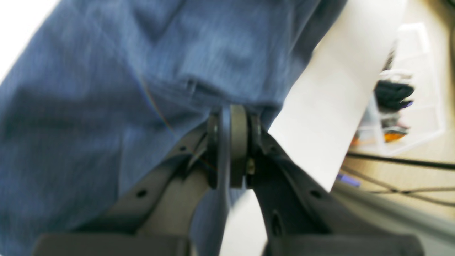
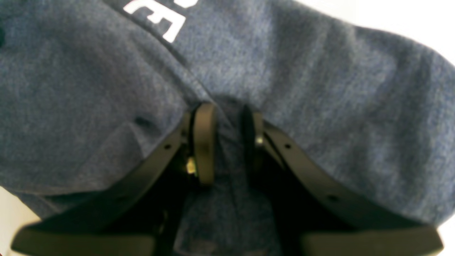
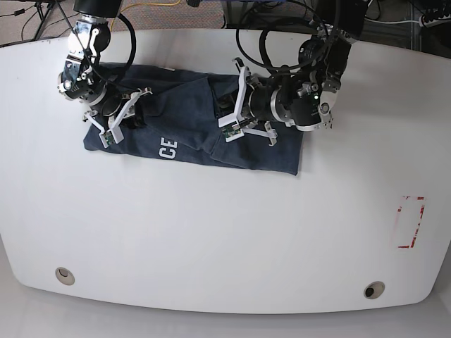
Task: Layout the t-shirt on the table in an organized manner, then fold the t-shirt properly
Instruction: 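Pinch the folded navy fabric with the left gripper and tuck it in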
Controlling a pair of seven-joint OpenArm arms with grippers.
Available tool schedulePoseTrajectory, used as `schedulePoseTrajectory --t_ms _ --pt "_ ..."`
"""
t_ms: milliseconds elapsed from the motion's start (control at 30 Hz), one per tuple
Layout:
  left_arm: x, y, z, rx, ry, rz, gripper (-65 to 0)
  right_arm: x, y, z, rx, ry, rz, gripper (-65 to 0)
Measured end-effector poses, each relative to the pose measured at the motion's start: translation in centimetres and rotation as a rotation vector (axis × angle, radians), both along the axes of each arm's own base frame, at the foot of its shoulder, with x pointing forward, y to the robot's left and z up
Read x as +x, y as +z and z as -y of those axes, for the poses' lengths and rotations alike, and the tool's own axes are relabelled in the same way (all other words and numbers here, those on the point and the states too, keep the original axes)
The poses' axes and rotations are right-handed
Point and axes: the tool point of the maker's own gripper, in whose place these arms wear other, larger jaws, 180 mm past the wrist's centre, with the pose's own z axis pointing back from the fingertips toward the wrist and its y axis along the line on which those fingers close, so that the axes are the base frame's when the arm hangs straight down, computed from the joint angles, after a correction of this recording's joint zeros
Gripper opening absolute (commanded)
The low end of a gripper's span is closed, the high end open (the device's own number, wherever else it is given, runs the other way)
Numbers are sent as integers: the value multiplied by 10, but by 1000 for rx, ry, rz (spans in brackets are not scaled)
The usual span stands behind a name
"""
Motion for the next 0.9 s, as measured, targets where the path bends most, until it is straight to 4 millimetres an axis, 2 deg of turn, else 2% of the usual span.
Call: schedulePoseTrajectory --t_ms 333,533,667,900 --pt "-1 6 23 -59 0 -21 -622 0 0 0 0 0 1 -525" --pt "1 5 22 -54 4 -21 -492 1 0 0 0 1 1 -525" --pt "10 0 1 12 -2 1 -401 1 0 -1 1 1 2 -525" --pt "15 -19 -50 166 30 -2 -349 1 0 -1 -1 0 0 -525"
